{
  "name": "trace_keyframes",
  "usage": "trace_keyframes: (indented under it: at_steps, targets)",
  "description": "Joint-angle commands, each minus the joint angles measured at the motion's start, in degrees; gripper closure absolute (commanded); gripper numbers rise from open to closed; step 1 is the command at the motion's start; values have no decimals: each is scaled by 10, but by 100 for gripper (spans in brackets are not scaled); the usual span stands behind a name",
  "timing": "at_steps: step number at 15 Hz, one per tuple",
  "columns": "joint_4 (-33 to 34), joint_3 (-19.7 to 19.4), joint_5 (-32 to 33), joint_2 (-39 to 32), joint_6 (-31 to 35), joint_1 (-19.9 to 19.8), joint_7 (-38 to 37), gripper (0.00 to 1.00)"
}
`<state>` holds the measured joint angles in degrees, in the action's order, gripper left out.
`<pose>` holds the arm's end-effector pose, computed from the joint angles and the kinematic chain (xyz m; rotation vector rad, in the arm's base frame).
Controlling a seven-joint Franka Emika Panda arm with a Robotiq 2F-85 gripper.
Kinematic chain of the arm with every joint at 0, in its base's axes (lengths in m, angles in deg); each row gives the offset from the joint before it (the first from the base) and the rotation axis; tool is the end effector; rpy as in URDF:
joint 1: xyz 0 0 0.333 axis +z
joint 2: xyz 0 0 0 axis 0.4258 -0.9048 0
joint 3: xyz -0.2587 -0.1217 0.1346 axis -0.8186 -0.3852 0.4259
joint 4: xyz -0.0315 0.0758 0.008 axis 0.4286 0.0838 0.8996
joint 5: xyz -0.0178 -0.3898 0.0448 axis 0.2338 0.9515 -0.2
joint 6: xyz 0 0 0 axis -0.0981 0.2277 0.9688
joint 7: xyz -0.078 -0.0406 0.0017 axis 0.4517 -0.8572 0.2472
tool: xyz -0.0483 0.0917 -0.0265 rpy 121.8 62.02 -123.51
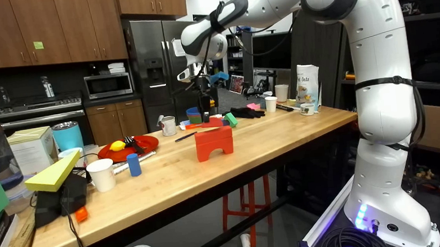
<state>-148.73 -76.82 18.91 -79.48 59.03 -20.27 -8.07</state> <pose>0.5893 0.1408 0.4196 -2.3454 -1.5516 0.1708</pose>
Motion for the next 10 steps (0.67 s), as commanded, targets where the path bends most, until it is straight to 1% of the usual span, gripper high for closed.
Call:
trace_keyframes:
  at_steps: [1,10]
  targets:
    - [23,8,27,-10,-26,0,-9,85]
    - [32,14,38,-11,-44,0,-4,85]
